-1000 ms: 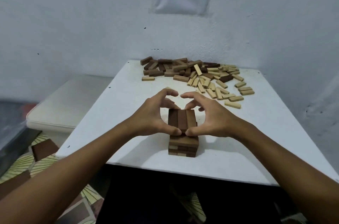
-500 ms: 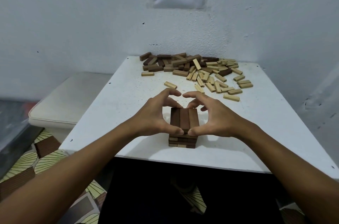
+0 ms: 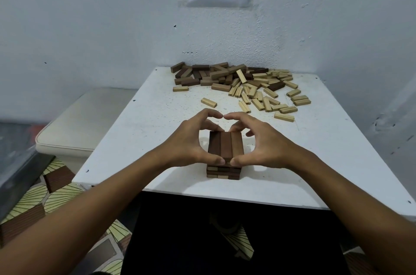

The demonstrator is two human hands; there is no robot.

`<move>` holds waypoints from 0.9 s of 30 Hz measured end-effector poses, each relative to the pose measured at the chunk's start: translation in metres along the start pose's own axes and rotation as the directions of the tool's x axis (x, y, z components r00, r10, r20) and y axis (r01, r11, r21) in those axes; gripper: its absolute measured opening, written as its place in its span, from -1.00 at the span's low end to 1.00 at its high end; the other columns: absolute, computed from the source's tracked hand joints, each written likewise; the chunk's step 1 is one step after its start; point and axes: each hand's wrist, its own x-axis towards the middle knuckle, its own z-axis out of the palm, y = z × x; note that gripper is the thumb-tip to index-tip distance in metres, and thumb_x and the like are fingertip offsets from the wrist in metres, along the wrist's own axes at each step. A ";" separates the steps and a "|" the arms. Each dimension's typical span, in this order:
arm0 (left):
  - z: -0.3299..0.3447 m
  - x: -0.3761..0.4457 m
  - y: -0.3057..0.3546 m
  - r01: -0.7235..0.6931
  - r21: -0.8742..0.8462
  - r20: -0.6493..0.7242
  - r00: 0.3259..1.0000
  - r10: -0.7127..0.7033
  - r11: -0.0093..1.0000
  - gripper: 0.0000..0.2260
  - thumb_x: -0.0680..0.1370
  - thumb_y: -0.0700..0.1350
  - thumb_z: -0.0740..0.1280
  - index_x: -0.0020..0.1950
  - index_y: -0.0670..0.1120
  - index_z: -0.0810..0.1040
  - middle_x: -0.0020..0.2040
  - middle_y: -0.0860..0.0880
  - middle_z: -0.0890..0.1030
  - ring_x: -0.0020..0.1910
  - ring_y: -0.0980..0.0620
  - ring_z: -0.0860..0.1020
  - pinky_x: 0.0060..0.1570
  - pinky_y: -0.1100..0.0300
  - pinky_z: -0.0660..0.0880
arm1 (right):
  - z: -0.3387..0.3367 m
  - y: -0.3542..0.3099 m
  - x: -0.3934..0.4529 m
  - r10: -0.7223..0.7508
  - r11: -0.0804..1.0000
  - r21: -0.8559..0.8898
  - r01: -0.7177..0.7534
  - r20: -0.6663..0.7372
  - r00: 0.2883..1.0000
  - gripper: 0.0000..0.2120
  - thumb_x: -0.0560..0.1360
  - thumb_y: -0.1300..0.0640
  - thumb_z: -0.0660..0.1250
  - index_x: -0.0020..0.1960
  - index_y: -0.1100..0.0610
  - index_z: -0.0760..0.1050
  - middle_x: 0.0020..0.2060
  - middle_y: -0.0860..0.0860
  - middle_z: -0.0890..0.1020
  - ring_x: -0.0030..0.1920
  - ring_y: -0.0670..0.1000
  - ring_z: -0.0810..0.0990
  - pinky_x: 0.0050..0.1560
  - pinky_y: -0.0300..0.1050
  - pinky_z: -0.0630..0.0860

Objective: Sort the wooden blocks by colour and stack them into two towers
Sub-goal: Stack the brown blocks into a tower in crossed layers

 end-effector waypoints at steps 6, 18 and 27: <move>0.000 -0.001 -0.001 -0.004 -0.001 0.005 1.000 0.004 1.000 -0.23 0.19 0.01 0.62 0.29 0.16 0.31 0.15 0.08 0.61 0.26 0.21 0.48 0.16 0.39 0.30 | -0.001 -0.001 0.000 -0.006 1.000 0.010 0.006 0.005 1.000 -0.15 0.24 0.01 0.60 0.39 -0.26 0.23 0.12 -0.11 0.50 0.20 -0.11 0.43 0.19 -0.11 0.42; 0.001 -0.004 0.002 0.010 -0.014 0.005 1.000 -0.010 1.000 -0.19 0.18 0.05 0.59 0.30 0.16 0.21 0.15 0.10 0.60 0.30 0.15 0.45 0.25 0.22 0.29 | 0.000 0.000 0.000 -0.001 1.000 0.005 0.001 0.013 1.000 -0.13 0.24 0.00 0.61 0.40 -0.27 0.21 0.13 -0.09 0.50 0.21 -0.08 0.43 0.21 -0.09 0.42; -0.001 -0.005 0.001 0.018 -0.007 0.003 1.000 -0.018 1.000 -0.20 0.21 0.00 0.64 0.29 0.15 0.24 0.19 0.07 0.60 0.32 0.11 0.45 0.28 0.13 0.30 | -0.001 0.000 -0.001 -0.003 1.000 0.001 0.003 0.016 1.000 -0.12 0.26 0.01 0.61 0.42 -0.26 0.21 0.13 -0.10 0.49 0.18 -0.14 0.42 0.15 -0.18 0.38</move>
